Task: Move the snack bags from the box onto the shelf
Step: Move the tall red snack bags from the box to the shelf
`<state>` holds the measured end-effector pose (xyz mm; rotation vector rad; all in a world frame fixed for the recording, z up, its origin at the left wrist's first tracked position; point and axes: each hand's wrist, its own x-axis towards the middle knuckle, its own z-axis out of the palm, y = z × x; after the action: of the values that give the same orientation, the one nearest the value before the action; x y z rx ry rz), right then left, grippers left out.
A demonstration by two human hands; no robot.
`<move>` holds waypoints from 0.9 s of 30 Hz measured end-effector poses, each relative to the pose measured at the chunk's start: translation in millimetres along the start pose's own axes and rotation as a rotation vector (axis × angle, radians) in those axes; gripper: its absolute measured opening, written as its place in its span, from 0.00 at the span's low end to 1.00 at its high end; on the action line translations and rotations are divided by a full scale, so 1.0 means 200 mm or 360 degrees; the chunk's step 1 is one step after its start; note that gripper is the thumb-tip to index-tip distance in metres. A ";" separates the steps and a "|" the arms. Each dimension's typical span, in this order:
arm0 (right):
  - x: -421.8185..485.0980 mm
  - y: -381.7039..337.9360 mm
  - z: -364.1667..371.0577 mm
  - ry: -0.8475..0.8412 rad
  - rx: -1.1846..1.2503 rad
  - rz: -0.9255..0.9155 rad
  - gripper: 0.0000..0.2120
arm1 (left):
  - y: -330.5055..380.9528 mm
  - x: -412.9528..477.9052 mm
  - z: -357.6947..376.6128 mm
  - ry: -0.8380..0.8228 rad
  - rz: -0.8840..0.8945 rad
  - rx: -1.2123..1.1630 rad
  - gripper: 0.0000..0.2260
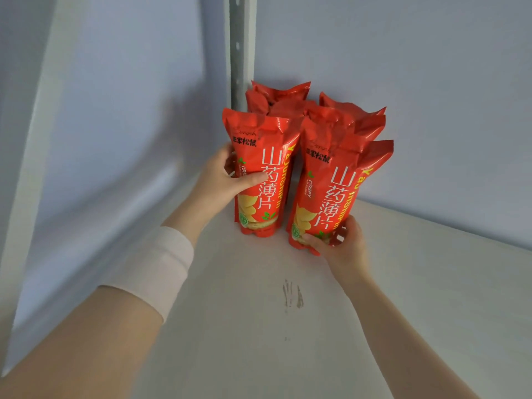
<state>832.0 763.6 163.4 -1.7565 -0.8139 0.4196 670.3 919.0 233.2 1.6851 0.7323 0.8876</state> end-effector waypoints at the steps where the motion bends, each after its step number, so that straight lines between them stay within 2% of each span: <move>1: 0.00 0.01 0.00 0.0008 0.0002 0.0005 0.35 | -0.01 0.01 0.00 0.0007 0.0001 -0.0003 0.30; 5: 0.00 0.02 0.02 0.0029 0.0048 -0.0025 0.38 | -0.04 0.02 0.01 0.0025 0.0008 -0.0014 0.25; 7: -0.01 0.02 0.02 0.0037 0.0042 -0.0020 0.38 | -0.05 0.02 0.02 0.0032 0.0014 -0.0050 0.26; 14: -0.08 -0.03 -0.01 -0.0024 -0.0008 -0.0016 0.42 | -0.02 -0.03 0.03 0.0021 -0.0032 0.0062 0.44; 17: -0.18 -0.07 -0.06 0.0077 -0.0251 -0.0040 0.40 | 0.03 -0.15 0.05 0.0312 -0.0127 0.0199 0.41; 19: -0.30 -0.11 -0.12 0.0107 -0.0460 -0.0162 0.34 | 0.08 -0.32 0.05 0.0588 -0.0078 0.0470 0.35; 21: -0.47 -0.14 -0.17 0.0057 -0.0687 -0.0373 0.29 | 0.14 -0.55 0.07 0.0686 -0.0002 0.0851 0.31; 25: -0.87 -0.18 -0.24 -0.0302 -0.1043 -0.0748 0.28 | 0.23 -1.14 0.12 0.0507 -0.0024 0.1792 0.26; 27: -1.09 -0.21 -0.26 -0.0490 -0.1231 -0.0927 0.28 | 0.26 -1.47 0.14 0.0390 -0.0110 0.2122 0.26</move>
<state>698.8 581.4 194.8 -2.0344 -1.8232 -0.0445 537.5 651.4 219.0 2.6562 1.7801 0.5289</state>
